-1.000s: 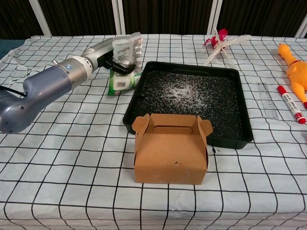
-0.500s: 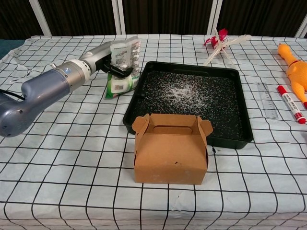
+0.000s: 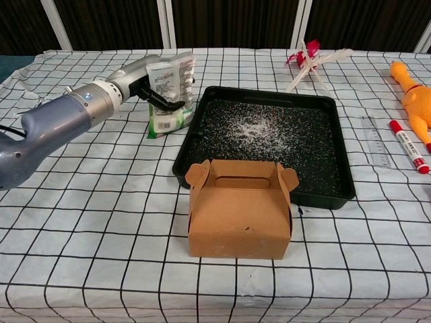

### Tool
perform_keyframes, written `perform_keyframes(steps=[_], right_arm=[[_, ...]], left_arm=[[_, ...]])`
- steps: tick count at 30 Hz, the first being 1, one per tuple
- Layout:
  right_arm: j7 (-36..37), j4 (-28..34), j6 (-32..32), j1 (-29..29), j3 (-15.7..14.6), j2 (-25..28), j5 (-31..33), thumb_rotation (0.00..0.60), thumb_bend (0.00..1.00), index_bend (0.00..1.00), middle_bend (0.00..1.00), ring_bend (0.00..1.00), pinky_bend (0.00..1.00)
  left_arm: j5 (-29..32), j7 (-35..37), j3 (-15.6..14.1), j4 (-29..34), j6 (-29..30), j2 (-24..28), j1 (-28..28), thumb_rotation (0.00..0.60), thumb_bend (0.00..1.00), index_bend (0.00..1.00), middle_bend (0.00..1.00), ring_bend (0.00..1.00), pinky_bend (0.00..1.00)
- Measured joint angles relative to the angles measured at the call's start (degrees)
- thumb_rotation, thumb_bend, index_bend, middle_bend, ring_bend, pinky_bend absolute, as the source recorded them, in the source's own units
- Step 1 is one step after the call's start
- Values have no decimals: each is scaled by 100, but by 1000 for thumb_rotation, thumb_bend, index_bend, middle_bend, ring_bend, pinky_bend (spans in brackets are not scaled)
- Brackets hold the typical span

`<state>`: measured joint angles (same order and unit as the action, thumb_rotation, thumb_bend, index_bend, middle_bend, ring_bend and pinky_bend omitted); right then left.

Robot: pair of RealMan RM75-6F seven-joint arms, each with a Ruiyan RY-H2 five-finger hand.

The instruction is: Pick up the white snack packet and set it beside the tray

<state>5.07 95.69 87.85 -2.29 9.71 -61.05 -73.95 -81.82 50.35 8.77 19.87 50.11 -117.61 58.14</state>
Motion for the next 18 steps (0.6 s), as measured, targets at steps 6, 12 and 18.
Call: perform_keyframes(steps=[6,12,18], right_arm=[[-11,0,3,-1,2,-4,2,600,248,203,78,181,269],[-13,0,12,-4,12,-8,14,600,248,214,80,181,269],[-39,4,2,2,7,-13,8,600,248,220,82,181,269]], left_arm=[[-76,-189,-79,402,158,232,-134,600,349,263,200,118,262],[-88,-474,-100,902,280,503,-272,600,349,247,191,118,257],[-28,-836,-67,1495,443,782,-471,600,349,234,186,118,256]])
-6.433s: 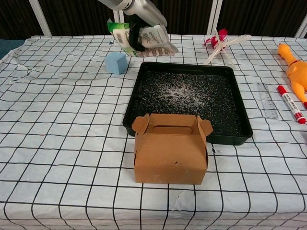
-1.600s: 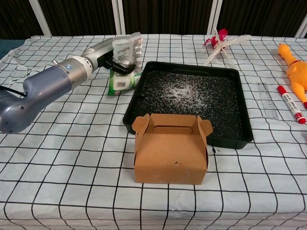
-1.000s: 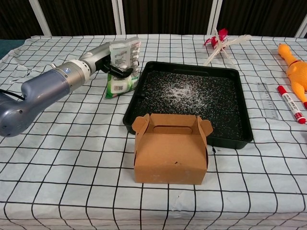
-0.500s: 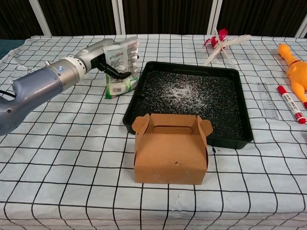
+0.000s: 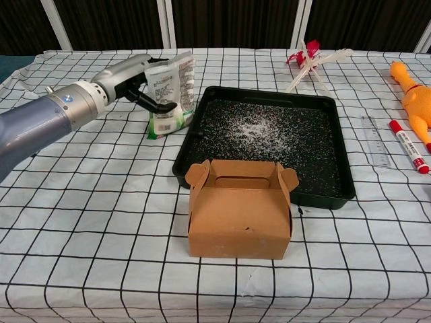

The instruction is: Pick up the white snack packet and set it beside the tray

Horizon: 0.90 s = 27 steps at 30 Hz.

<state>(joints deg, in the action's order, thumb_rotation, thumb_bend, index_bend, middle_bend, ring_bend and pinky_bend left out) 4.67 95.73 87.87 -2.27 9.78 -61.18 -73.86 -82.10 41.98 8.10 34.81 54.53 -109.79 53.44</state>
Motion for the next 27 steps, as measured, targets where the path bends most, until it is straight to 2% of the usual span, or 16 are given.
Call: perform_keyframes(steps=[12,21,27], right_arm=[[-15,2,8,-2,0,-1,-7,600,248,219,82,181,269],[3,9,-2,-5,13,6,26,600,248,219,82,181,269],[-28,11,10,-5,-1,4,-9,600,248,219,82,181,269]], left_arm=[[-9,-788,-91,1482,297,800,-427,600,349,222,177,118,249],[100,-1733,-172,2499,415,1433,-775,600,349,220,173,118,235],[174,-2389,-272,3398,418,2033,-981,600,349,216,172,119,232]])
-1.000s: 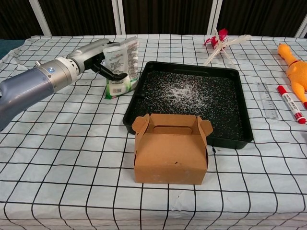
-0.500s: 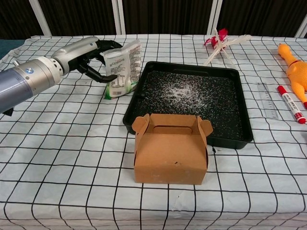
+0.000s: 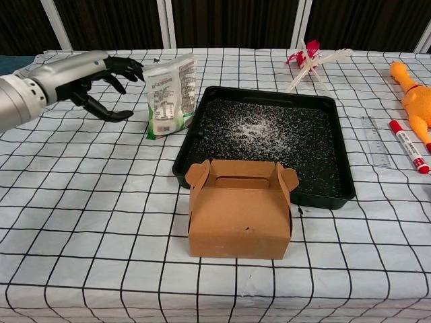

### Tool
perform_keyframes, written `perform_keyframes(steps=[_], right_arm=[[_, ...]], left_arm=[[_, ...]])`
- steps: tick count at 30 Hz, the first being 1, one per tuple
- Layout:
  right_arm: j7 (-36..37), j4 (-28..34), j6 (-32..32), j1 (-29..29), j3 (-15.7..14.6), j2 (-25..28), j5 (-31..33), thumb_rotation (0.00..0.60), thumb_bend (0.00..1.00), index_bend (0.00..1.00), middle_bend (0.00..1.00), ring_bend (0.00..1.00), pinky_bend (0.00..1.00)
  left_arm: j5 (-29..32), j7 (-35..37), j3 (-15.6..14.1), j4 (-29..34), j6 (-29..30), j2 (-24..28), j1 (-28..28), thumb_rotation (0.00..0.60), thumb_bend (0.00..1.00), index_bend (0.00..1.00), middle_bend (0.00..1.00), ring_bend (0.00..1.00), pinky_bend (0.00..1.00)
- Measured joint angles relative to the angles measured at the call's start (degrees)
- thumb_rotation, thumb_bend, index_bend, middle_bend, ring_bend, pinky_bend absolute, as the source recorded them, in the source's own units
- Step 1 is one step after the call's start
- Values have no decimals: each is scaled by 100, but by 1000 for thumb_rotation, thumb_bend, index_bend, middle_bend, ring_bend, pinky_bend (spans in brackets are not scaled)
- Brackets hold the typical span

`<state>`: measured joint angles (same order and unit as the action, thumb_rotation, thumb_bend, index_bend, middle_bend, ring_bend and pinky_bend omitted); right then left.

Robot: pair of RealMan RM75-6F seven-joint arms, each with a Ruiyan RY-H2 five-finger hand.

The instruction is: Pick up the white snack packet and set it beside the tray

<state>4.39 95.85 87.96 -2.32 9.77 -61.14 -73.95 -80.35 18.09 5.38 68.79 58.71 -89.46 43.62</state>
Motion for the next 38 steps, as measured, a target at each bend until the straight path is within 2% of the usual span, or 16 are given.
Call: perform_keyframes(steps=[7,15,20,28,38], right_arm=[[13,14,14,-15,6,9,19,600,248,220,82,181,269],[-5,7,34,-14,0,16,-23,600,248,220,82,181,268],[-44,-17,61,-14,-22,16,-92,600,248,220,82,181,267],[-86,-42,95,-13,-45,16,-165,600,247,221,82,180,267],[-124,-58,124,-8,-60,11,-225,600,247,221,82,179,267]], left_arm=[[-34,-783,-181,964,222,801,-330,600,349,216,176,118,227],[-11,-1691,-369,1525,633,1528,-790,600,349,215,179,118,210],[95,-2118,-427,1759,1189,1983,-1247,600,349,215,179,98,199],[234,-1874,-554,1996,1845,2563,-2045,600,349,215,165,86,184],[24,-1175,-544,1980,2427,2909,-2555,600,349,212,146,74,175]])
